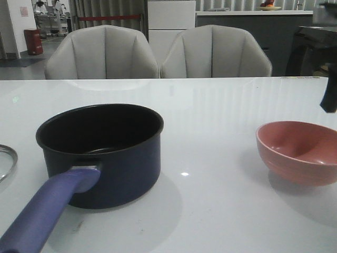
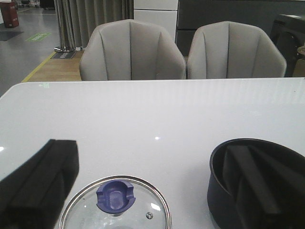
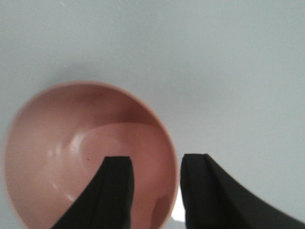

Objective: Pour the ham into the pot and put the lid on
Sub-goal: 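Release the pink bowl and raise the right gripper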

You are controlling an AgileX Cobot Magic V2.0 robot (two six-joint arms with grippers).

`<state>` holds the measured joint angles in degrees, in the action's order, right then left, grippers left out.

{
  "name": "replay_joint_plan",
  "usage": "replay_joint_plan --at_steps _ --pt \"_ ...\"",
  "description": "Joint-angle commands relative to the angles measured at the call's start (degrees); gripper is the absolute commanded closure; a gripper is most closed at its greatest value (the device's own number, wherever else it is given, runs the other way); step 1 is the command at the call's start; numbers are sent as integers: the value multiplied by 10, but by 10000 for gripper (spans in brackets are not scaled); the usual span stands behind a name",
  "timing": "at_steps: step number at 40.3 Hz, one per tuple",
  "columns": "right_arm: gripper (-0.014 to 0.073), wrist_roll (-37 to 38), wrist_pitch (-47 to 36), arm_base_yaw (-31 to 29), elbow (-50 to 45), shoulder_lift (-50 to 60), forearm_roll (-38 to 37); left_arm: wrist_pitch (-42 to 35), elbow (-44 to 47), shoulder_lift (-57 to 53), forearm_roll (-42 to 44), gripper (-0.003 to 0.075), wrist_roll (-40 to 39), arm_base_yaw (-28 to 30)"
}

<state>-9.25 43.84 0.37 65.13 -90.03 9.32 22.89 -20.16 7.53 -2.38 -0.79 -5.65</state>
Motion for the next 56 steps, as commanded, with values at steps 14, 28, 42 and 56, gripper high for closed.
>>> replay_joint_plan --at_steps 14,28,42,56 --pt "224 -9 -100 70 -57 247 1 -43 -17 6 -3 83 -3 -4" --pt "224 -9 -251 140 -237 496 -3 -46 -17 6 -3 83 -3 -4" --pt "224 -9 -368 154 -447 751 -16 -46 -17 6 -3 83 -3 -4" --pt "225 -9 -358 154 -537 842 -16 -46 -17 6 -4 83 -3 -4"
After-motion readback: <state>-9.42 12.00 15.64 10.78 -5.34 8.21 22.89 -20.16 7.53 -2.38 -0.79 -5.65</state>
